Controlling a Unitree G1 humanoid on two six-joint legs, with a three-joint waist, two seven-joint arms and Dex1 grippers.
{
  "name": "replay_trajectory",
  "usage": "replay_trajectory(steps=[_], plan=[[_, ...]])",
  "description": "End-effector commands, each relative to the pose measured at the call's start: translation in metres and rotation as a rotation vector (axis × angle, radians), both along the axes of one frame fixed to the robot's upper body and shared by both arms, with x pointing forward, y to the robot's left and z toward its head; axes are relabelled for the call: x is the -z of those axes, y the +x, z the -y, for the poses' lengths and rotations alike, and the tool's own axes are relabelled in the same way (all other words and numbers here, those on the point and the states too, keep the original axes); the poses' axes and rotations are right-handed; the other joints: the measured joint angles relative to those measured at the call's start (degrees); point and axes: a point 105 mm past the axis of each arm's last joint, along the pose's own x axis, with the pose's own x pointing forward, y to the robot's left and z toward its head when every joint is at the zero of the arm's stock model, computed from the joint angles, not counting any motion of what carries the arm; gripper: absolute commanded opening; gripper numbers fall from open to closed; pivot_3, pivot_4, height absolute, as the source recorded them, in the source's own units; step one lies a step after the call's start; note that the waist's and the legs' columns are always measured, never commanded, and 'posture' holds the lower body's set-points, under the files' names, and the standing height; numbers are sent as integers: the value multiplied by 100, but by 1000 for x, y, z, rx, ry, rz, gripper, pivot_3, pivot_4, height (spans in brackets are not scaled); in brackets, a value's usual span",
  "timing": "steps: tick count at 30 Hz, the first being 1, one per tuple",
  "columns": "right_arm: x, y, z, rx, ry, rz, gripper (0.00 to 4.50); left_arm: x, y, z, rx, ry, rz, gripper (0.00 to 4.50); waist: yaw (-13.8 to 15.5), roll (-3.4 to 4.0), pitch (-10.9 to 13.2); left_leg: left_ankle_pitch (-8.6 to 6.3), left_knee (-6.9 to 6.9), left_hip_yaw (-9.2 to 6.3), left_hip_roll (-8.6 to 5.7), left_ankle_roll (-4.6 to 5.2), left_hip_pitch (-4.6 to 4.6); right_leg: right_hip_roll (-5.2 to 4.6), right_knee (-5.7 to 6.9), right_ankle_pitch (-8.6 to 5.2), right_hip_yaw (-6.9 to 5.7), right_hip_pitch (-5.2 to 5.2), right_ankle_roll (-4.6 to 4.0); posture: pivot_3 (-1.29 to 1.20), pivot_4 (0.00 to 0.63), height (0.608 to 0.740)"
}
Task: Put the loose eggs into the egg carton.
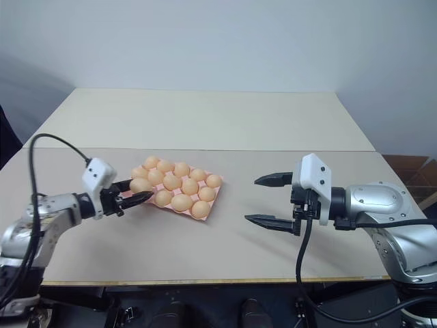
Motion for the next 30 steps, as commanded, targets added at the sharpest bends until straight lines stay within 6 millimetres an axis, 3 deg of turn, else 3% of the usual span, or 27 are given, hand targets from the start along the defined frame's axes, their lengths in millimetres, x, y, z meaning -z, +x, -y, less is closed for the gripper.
replay_trajectory(steps=[1,2,9,14,20,26,30], plan=[[-12,-5,-2,-9,8,70,4500,-2,9,-2,-11,39,31,2347,-20,0,0,0,1,0,0,0,1,0,2,0,1,0,0,0,150,740],[-13,-6,-2,-7,10,74,4500,-1,11,-3,-20,44,38,2347,-33,0,0,0,1,1,1,0,3,1,2,0,2,1,0,0,150,740],[-17,-7,-2,1,18,84,4500,-8,8,-3,17,48,56,4454,-16,0,0,0,1,1,0,0,1,-2,0,0,2,1,1,0,150,740],[-18,-6,-1,3,18,88,4500,-43,-7,-20,31,82,162,4454,-38,0,0,0,1,1,1,0,1,-1,1,0,4,-2,0,0,150,740],[-17,-3,-3,-8,30,84,4500,-69,-36,-48,20,105,228,4454,-54,1,0,0,1,2,3,0,4,-2,1,-2,3,-2,-2,0,150,740],[-16,-3,-2,-23,27,72,4500,-62,-96,-64,63,129,151,4454,-85,1,0,-2,0,7,7,0,0,-4,-4,-20,3,-8,-32,0,150,740],[-13,-3,1,-30,24,41,4500,-52,-113,-74,-48,91,129,4454,-42,2,0,-2,0,7,8,-1,11,-6,0,-23,0,-3,-37,0,150,740]])
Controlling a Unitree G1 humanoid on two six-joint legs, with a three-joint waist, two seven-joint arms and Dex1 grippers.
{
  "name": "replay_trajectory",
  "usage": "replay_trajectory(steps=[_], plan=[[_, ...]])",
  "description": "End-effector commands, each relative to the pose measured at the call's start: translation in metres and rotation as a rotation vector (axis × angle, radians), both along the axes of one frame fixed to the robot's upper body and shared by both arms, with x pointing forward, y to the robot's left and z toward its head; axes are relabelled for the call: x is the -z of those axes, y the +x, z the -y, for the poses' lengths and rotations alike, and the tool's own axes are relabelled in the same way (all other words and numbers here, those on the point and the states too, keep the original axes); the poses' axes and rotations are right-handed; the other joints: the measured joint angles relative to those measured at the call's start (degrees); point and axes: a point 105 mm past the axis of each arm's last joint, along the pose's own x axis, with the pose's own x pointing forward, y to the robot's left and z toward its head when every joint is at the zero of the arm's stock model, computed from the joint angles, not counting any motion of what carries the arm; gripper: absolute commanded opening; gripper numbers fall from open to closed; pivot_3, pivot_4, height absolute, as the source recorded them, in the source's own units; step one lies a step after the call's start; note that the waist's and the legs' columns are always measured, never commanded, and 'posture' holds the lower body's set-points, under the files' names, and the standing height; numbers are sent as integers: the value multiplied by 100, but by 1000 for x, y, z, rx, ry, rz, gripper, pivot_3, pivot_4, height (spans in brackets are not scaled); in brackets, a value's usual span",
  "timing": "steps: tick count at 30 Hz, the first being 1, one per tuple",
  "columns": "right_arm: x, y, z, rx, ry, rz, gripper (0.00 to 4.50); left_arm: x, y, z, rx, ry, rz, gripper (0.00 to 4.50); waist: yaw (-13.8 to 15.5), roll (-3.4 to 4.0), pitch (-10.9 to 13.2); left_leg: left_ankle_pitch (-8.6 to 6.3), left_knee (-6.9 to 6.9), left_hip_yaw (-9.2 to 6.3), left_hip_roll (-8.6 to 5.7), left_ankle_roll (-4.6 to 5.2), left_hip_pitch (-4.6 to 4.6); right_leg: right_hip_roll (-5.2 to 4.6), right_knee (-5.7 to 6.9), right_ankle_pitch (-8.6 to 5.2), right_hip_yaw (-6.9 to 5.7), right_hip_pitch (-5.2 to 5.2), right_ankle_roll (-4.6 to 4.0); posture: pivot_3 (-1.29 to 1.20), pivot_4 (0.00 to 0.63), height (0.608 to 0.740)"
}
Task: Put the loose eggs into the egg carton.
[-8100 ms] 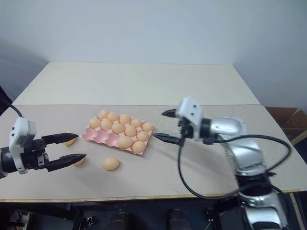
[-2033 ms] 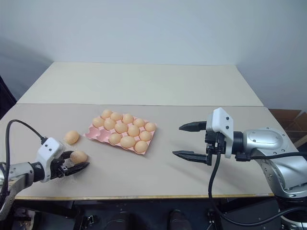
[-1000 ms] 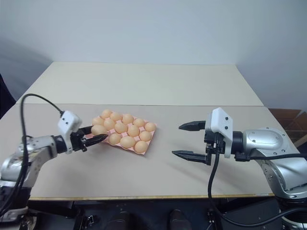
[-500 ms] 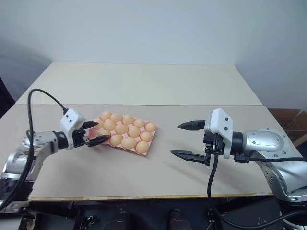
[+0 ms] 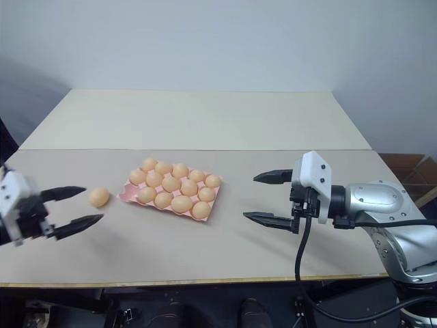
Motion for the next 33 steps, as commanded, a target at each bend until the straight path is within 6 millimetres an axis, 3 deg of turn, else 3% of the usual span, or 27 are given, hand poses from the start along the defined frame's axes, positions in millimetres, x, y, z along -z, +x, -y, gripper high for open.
replay_trajectory(steps=[1,7,13,19,22,27,33], plan=[[-9,-4,5,-25,13,18,4500,-9,-11,0,-56,-43,56,4454,44,1,0,0,0,-1,1,-1,1,0,0,0,-3,0,0,0,150,740],[-6,-1,15,-18,-12,-10,4500,-4,-24,8,-73,-101,36,4454,56,-1,0,-13,0,0,0,-22,0,0,-4,0,-1,2,0,0,150,740],[-8,1,11,-32,-6,-6,4500,-1,-20,6,-133,-106,25,4454,37,-1,0,-2,0,0,0,-3,7,4,0,0,4,2,0,0,150,740],[-9,3,9,-32,-9,6,4500,-3,26,-16,-445,-176,-4,4454,110,-3,-1,-1,0,-4,-3,-2,10,3,2,0,0,11,1,0,150,740],[-10,3,8,-36,-7,12,4500,-3,47,-16,-505,-211,-18,4454,89,-7,-3,0,0,-2,-4,0,6,4,0,3,4,11,6,0,150,740],[-13,4,10,-24,-16,32,4500,14,77,-22,-603,-197,-97,4454,36,-8,-3,-1,0,-2,-6,2,1,7,-2,23,6,7,37,0,150,740],[-15,2,12,-12,-20,37,4500,38,95,-27,-667,-203,-169,4454,35,-9,-2,0,0,-2,-5,2,7,8,4,23,7,7,34,0,150,740]])
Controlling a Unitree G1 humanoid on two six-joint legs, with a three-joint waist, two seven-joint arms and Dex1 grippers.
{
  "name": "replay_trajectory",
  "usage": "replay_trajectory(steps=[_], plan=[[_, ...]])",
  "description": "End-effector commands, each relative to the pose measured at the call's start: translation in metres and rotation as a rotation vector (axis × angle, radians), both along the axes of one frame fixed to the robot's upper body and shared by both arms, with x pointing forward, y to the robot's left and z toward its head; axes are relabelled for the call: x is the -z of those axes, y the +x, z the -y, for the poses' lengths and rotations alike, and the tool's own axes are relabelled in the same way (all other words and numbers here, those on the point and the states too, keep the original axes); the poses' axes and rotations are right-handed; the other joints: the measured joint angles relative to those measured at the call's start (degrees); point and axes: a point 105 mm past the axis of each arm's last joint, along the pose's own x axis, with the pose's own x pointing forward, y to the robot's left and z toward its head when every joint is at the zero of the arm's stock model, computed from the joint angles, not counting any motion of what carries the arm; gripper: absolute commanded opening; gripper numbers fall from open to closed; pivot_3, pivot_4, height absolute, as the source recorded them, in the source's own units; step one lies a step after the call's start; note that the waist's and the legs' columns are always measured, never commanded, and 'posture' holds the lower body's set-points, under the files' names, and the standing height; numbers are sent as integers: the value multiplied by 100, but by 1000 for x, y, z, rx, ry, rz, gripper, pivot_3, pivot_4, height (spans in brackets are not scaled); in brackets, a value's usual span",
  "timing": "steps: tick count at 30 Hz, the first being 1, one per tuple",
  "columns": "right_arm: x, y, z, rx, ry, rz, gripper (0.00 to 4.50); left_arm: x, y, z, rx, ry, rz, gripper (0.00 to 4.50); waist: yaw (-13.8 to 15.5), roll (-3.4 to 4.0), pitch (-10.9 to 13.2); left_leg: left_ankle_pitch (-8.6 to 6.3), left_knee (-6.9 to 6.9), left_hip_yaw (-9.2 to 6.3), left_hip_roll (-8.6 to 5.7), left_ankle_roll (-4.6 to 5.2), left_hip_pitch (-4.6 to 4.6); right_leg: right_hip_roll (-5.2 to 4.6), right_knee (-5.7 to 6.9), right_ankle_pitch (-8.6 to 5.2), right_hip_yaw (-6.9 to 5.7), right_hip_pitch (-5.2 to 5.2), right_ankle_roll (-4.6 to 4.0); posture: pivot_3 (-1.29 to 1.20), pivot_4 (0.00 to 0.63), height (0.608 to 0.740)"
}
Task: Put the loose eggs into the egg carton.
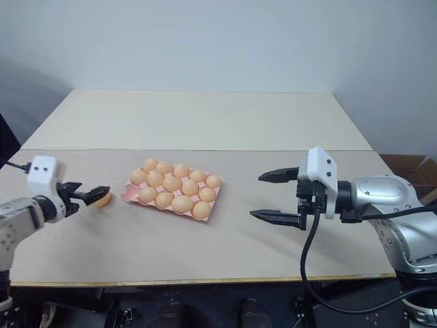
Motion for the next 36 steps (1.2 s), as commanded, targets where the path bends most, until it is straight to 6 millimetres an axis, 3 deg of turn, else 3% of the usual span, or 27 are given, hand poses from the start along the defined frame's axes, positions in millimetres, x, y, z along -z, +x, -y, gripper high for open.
replay_trajectory(steps=[1,6,10,16,18,23,27,30,36], plan=[[-13,-4,2,2,-1,66,4500,0,7,-7,-43,15,6,4454,4,-1,1,0,0,-1,0,0,-2,0,0,0,-1,0,0,0,150,740],[-13,-6,2,10,-4,66,4500,14,12,-3,-26,0,-31,4454,17,-1,0,0,0,0,-2,0,-8,-4,-3,1,-1,-1,0,0,150,740],[-13,-6,2,11,-6,69,4500,17,17,-3,-23,-9,-36,3616,18,-2,0,0,0,-2,-2,0,-6,-4,-1,1,-3,0,0,0,150,740],[-12,-7,2,12,-13,69,4500,21,19,-4,-24,-8,-42,1690,16,-2,0,0,0,0,-2,0,-6,-4,-2,2,-1,0,0,0,150,740],[-12,-8,2,12,-15,69,4500,21,17,-6,-33,-1,-43,1453,17,-2,0,0,0,-1,-2,0,-6,-4,-2,2,-2,0,0,0,150,740],[-9,-9,0,16,-8,67,4500,5,10,-9,-10,24,49,1420,1,-2,0,0,0,-1,-2,0,-5,-4,-1,2,0,-1,0,0,150,740],[-6,-9,-2,10,-3,59,4500,-27,6,17,172,13,203,1420,19,-3,1,0,0,-2,-1,0,-10,-5,-2,1,-3,-3,0,0,150,740],[-6,-8,-4,9,3,62,4500,-39,4,37,287,16,245,1420,47,-3,1,0,1,-1,-3,0,-9,-8,-2,0,-5,-1,-2,0,150,740],[-5,-9,-5,20,11,63,4500,-38,12,58,402,25,211,1420,29,-3,1,0,1,-1,-3,0,-9,-5,-2,1,-2,-1,0,0,150,740]])
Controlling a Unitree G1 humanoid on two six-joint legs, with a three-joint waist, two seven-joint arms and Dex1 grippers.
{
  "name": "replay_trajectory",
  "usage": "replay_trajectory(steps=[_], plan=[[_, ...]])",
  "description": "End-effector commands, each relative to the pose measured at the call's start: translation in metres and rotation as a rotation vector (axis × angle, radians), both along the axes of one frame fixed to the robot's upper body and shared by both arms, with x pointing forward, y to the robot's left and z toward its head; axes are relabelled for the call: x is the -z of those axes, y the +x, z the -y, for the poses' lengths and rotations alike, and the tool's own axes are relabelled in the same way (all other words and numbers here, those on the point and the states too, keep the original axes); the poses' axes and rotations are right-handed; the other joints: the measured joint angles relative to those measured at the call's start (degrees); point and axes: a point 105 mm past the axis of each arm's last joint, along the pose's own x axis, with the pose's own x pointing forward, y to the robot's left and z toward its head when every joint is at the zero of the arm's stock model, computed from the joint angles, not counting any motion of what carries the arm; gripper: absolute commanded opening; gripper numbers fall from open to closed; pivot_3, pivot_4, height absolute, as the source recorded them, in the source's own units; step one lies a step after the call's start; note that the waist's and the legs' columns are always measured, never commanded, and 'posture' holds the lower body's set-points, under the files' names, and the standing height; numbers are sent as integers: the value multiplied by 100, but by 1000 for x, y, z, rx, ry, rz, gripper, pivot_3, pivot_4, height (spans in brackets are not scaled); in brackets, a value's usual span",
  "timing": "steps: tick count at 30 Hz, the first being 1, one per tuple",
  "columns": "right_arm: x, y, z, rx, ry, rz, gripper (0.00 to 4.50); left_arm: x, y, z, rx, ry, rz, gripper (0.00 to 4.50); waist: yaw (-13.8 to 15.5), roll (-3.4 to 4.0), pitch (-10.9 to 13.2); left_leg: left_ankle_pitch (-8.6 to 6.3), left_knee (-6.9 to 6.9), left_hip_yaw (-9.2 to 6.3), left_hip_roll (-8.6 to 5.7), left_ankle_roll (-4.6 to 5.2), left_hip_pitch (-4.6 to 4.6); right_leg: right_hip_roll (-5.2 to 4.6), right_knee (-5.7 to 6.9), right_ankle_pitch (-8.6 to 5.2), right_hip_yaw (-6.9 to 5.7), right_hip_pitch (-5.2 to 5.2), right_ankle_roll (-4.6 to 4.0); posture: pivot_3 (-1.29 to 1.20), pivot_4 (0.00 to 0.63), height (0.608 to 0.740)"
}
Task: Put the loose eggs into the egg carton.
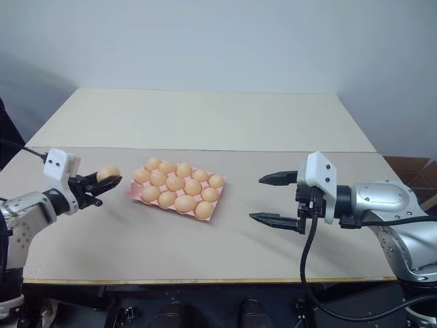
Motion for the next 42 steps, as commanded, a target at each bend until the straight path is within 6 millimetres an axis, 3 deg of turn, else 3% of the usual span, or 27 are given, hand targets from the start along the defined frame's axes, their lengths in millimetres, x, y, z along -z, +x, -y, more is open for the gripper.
replay_trajectory(steps=[1,5,9,14,15,19,22,29,34,38,42], plan=[[-10,-4,-3,-9,15,51,4500,-5,6,6,39,47,9,1420,-6,0,0,0,0,0,-1,0,0,0,0,1,1,0,1,0,150,740],[-10,-6,-2,0,16,52,4500,3,8,11,87,59,-51,1420,-23,-1,0,0,0,0,-1,0,0,2,0,1,2,0,1,0,150,740],[-10,-7,-1,8,15,54,4500,6,10,11,95,82,-73,2767,-19,-1,0,0,0,0,-1,0,0,1,0,1,2,-1,2,0,150,740],[-10,-7,-1,12,16,57,4500,-12,11,6,78,35,28,4333,-19,-1,0,0,0,-1,0,0,0,2,0,0,1,-1,2,0,150,740],[-10,-6,0,10,16,57,4500,-17,9,5,76,32,51,4482,-20,-1,0,0,0,0,0,0,0,1,0,0,1,-1,2,0,150,740],[-10,-3,1,-7,5,56,4500,-36,-5,-6,82,32,134,4482,-33,0,0,0,0,1,0,0,0,1,-1,0,3,-1,2,0,150,740],[-12,2,3,-13,-2,65,4500,-45,-34,-16,153,53,157,4482,-87,-1,0,0,0,3,2,1,0,2,-1,0,5,-4,1,0,150,740],[-6,10,4,-29,-2,63,4500,-37,-86,-39,257,85,73,4482,-100,1,1,0,-1,4,6,0,7,-1,2,-23,0,-5,-36,0,150,740],[-2,10,3,-43,9,52,4500,-23,-112,-24,380,107,8,4482,-52,1,1,-2,-1,10,7,-3,0,-5,-3,-23,0,-11,-35,0,150,740],[-1,8,2,-70,20,43,4500,-19,-115,-8,399,114,15,4482,-10,2,1,-2,-1,9,8,-2,-5,-4,-5,-23,-2,-13,-35,0,150,740],[-1,8,0,-82,26,38,4500,-22,-115,-6,382,129,30,4482,-14,1,1,-1,-1,9,9,-2,-1,-1,-1,-23,-1,-11,-35,0,150,740]])
